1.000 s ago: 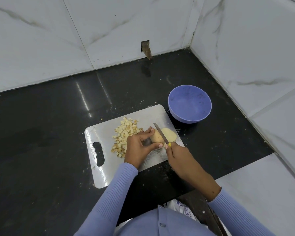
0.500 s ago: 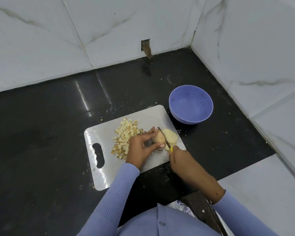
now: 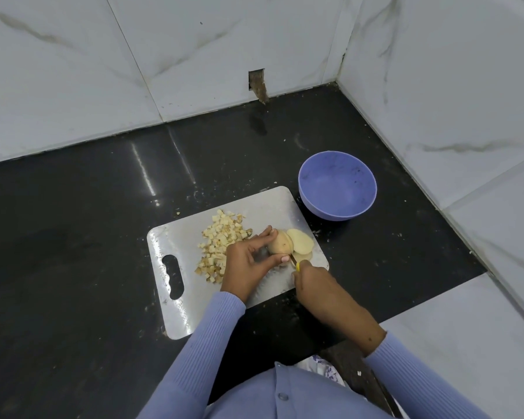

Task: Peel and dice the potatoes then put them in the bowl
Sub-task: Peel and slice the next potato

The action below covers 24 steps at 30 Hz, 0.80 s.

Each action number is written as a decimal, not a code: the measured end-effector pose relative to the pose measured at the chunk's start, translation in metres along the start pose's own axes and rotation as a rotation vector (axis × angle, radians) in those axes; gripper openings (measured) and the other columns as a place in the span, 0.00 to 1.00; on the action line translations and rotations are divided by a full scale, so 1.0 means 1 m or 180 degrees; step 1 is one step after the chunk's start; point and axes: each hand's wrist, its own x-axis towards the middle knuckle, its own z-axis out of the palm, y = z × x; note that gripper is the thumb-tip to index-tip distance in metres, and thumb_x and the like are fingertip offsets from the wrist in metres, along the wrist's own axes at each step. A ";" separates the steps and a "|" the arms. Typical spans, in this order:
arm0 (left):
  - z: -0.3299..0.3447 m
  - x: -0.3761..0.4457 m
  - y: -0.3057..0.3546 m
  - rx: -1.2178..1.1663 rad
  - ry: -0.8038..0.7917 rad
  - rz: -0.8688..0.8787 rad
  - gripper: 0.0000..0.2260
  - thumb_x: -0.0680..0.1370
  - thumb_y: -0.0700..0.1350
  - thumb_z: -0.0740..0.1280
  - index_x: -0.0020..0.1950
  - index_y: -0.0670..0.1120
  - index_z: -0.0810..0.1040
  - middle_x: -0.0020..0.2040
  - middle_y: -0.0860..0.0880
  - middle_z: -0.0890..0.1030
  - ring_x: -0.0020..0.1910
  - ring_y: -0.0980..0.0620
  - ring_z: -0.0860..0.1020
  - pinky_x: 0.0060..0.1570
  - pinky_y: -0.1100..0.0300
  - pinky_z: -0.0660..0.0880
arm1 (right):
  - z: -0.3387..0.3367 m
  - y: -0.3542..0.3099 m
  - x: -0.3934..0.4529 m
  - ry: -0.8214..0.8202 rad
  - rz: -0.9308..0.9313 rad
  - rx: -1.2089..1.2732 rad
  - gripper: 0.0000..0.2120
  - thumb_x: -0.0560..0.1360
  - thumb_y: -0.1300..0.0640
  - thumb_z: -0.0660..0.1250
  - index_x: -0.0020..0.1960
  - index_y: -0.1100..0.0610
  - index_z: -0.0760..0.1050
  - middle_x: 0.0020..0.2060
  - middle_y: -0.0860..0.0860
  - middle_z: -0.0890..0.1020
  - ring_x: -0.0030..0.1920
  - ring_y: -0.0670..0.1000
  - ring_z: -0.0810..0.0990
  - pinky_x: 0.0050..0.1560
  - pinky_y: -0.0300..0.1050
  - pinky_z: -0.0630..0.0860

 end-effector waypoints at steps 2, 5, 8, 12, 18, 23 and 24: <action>0.000 0.000 -0.001 0.0000 -0.0046 0.0010 0.26 0.64 0.37 0.78 0.61 0.44 0.78 0.65 0.44 0.76 0.65 0.59 0.72 0.67 0.57 0.68 | -0.003 -0.002 0.007 -0.0043 -0.0041 0.0008 0.05 0.82 0.59 0.50 0.48 0.58 0.62 0.39 0.53 0.70 0.36 0.49 0.69 0.31 0.42 0.61; 0.000 -0.001 -0.003 -0.0034 -0.0046 0.0003 0.26 0.65 0.35 0.78 0.62 0.42 0.78 0.65 0.44 0.76 0.65 0.59 0.72 0.66 0.60 0.69 | -0.006 -0.004 0.017 -0.0139 -0.0150 0.0055 0.05 0.80 0.62 0.51 0.48 0.57 0.64 0.36 0.50 0.68 0.34 0.46 0.67 0.29 0.40 0.60; 0.002 -0.002 -0.003 -0.0037 -0.0003 -0.0008 0.26 0.65 0.36 0.78 0.61 0.44 0.78 0.64 0.44 0.76 0.65 0.59 0.73 0.67 0.57 0.69 | -0.006 0.002 0.014 -0.0179 -0.0163 0.0155 0.06 0.81 0.59 0.50 0.48 0.56 0.64 0.37 0.51 0.70 0.34 0.47 0.68 0.30 0.41 0.63; 0.003 -0.002 -0.001 -0.0011 0.0077 -0.0002 0.26 0.64 0.37 0.79 0.59 0.48 0.78 0.63 0.46 0.77 0.64 0.59 0.73 0.68 0.54 0.68 | 0.004 0.018 0.000 -0.0230 -0.0107 -0.0037 0.10 0.83 0.54 0.50 0.45 0.57 0.62 0.37 0.52 0.68 0.35 0.50 0.69 0.33 0.44 0.64; 0.003 -0.003 0.000 0.0047 0.0109 -0.0012 0.26 0.64 0.39 0.79 0.60 0.46 0.79 0.62 0.49 0.78 0.63 0.60 0.74 0.68 0.53 0.68 | 0.015 0.035 -0.013 -0.0144 -0.0021 -0.0064 0.11 0.83 0.52 0.51 0.47 0.58 0.63 0.41 0.55 0.72 0.41 0.54 0.71 0.40 0.45 0.66; 0.003 -0.004 0.002 0.0088 0.0156 -0.0012 0.26 0.64 0.39 0.79 0.60 0.46 0.79 0.62 0.50 0.78 0.62 0.61 0.74 0.67 0.57 0.69 | 0.017 0.047 -0.021 -0.0086 -0.0015 -0.0135 0.11 0.83 0.51 0.51 0.48 0.57 0.63 0.42 0.54 0.72 0.41 0.52 0.71 0.42 0.45 0.67; 0.003 -0.005 0.002 0.0104 0.0159 -0.0009 0.26 0.64 0.39 0.79 0.61 0.45 0.79 0.62 0.50 0.78 0.62 0.62 0.74 0.67 0.58 0.69 | 0.015 0.050 -0.024 -0.0087 -0.0021 -0.0086 0.11 0.83 0.51 0.51 0.48 0.57 0.64 0.42 0.54 0.73 0.40 0.51 0.71 0.42 0.45 0.68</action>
